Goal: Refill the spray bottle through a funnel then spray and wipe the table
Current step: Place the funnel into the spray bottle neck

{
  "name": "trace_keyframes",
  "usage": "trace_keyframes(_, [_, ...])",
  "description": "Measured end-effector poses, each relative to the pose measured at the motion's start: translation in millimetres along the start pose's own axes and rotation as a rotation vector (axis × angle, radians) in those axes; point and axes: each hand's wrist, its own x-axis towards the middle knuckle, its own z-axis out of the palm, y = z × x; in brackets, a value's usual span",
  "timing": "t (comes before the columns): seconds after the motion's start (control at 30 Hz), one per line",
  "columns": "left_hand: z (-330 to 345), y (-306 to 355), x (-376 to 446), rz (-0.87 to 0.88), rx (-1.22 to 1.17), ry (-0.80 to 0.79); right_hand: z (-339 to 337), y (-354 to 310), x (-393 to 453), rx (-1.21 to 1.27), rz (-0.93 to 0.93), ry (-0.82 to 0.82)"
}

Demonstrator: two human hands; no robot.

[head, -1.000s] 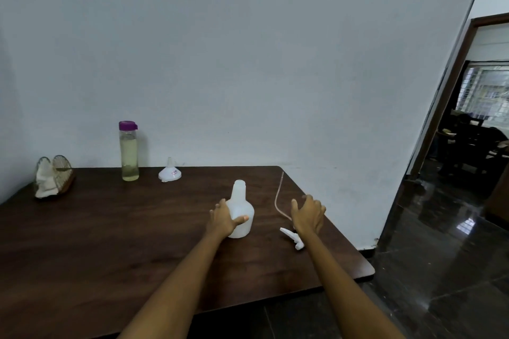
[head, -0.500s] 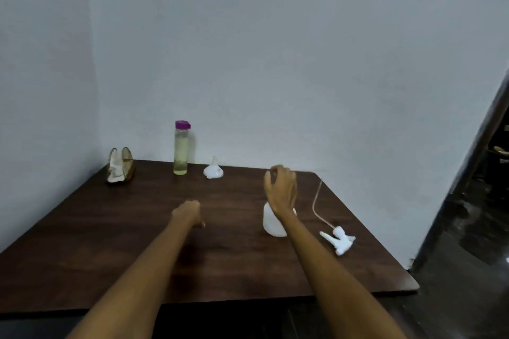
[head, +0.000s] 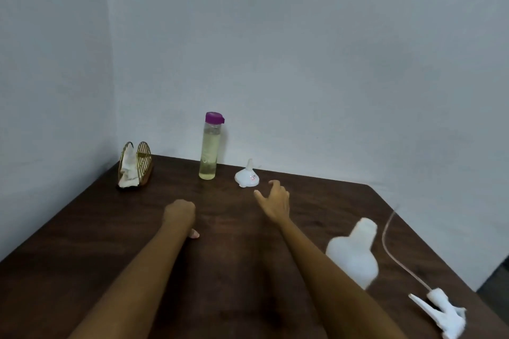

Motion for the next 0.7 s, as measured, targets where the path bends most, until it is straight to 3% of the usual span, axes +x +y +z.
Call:
trace_keyframes(0.13, [-19,2,46,-0.036,0.068,-0.103,48,-21,49,0.067,0.053,0.007])
trace_keyframes(0.37, [-23,12,99,0.046,0.15,0.001,85,-27,128,-0.058,0.118,0.028])
trace_keyframes(0.7, [-22,10,93,0.057,0.142,-0.01,86,-16,126,-0.175,0.107,-0.029])
